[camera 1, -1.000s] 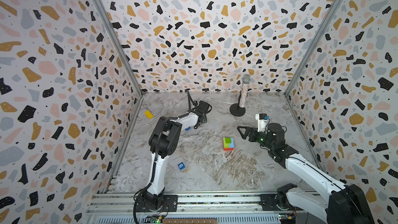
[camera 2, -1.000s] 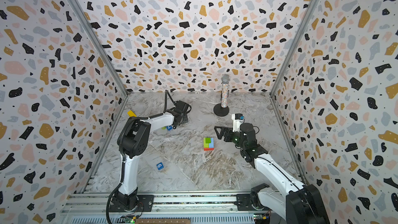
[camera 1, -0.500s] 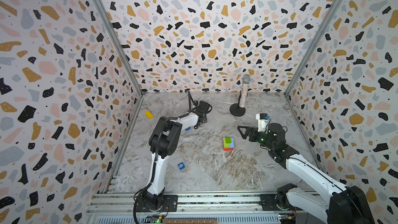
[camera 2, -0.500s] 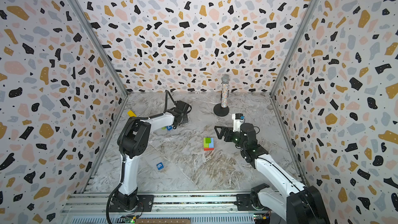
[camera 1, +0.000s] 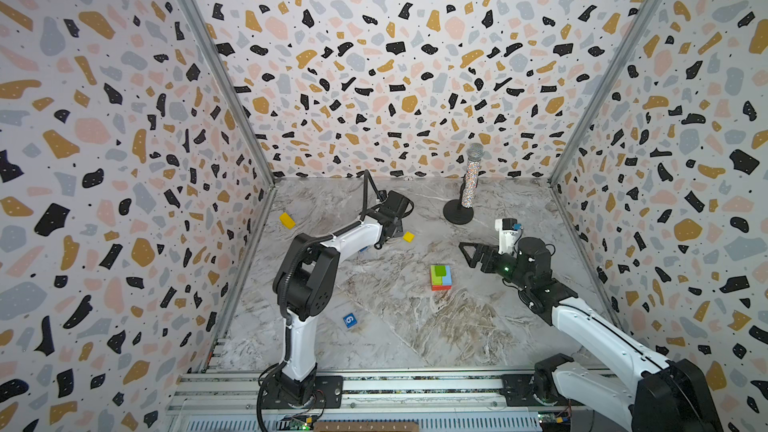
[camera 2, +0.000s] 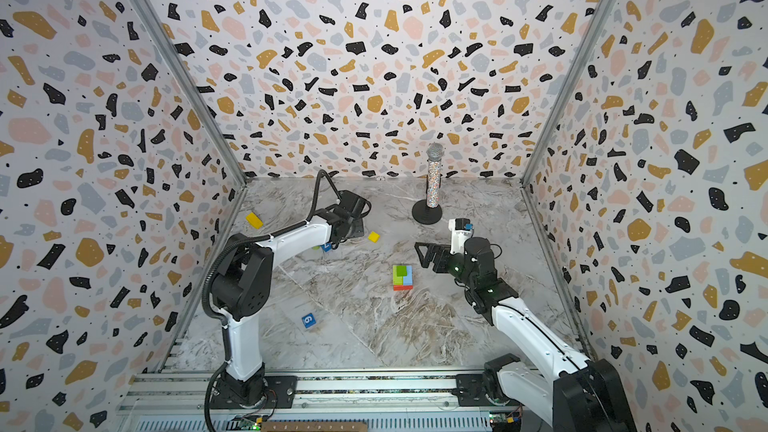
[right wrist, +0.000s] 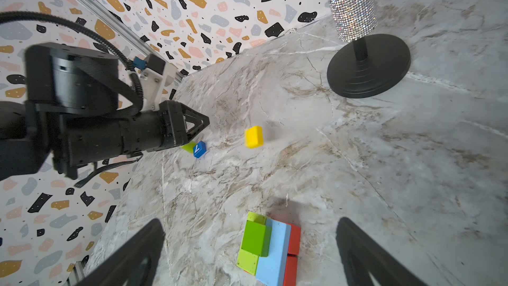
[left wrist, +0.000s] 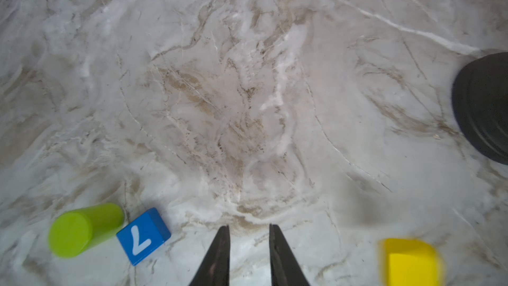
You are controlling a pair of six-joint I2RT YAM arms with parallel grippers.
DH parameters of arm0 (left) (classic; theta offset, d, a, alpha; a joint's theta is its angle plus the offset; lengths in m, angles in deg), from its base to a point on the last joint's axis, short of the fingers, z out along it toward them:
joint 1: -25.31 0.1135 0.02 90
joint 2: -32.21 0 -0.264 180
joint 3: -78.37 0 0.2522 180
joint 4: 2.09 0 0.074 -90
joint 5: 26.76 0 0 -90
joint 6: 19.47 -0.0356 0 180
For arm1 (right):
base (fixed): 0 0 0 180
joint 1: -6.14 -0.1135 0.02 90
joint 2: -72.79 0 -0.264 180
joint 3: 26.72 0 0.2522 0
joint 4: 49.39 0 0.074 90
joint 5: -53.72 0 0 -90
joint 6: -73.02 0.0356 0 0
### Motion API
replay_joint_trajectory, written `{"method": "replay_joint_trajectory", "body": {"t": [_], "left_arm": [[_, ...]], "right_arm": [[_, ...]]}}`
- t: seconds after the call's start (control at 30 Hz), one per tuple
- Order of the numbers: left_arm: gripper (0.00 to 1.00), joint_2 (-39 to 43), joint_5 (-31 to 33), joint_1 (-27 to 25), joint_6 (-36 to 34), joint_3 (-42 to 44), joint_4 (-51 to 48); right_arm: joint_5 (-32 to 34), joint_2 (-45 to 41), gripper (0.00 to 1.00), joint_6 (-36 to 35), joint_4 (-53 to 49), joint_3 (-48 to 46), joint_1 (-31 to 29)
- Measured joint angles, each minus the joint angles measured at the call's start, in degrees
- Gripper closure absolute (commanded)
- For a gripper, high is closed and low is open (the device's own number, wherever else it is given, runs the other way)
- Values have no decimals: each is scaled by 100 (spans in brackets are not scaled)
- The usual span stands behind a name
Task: Build the wood block tower
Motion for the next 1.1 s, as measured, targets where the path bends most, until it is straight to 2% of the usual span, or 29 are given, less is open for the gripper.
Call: {"method": "replay_joint_trajectory", "body": {"t": [0.2, 0.5, 0.57, 0.8, 1.1], "left_arm": [[73, 407, 7, -210, 111, 188, -129], [70, 505, 22, -282, 247, 374, -227], [66, 511, 33, -282, 269, 398, -236], [43, 649, 98, -282, 284, 667, -175], [27, 988, 131, -282, 273, 1224, 295]], "right_arm": [[28, 0, 1, -4, -44, 0, 70], [37, 116, 1, -35, -55, 0, 251], [31, 184, 1, -50, -83, 0, 286], [-90, 780, 1, -173, -186, 155, 378], [-74, 1364, 1, -446, -544, 474, 385]]}}
